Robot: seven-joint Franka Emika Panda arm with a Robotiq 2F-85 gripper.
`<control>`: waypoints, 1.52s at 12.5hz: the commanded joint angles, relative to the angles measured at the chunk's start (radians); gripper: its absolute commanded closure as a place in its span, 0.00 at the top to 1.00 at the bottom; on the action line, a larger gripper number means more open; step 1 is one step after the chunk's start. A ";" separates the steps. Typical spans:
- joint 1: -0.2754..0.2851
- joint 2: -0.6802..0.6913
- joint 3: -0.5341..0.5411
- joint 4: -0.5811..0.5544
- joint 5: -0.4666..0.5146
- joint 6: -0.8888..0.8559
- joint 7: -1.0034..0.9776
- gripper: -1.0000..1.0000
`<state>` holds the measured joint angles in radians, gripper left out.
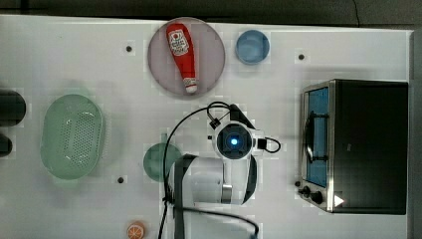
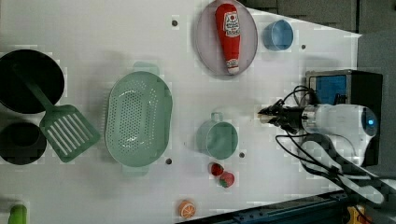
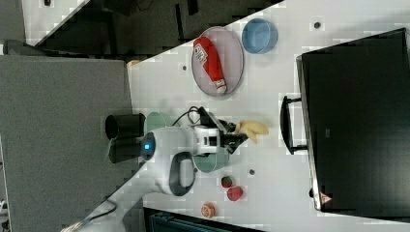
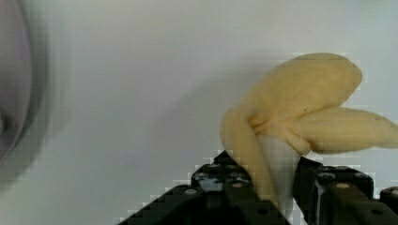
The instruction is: Pick banana from table and place on oven.
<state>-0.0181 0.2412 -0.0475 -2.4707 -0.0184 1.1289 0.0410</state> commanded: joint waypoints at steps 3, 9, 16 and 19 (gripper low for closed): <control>0.005 -0.379 0.006 0.165 -0.001 -0.470 -0.021 0.29; -0.013 -0.477 -0.098 0.457 -0.012 -0.917 -0.044 0.29; -0.040 -0.308 -0.414 0.518 -0.055 -0.754 -0.489 0.29; -0.044 -0.183 -0.521 0.528 -0.055 -0.601 -0.699 0.29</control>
<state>-0.0436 0.1318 -0.6040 -1.9727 -0.0577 0.4812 -0.5171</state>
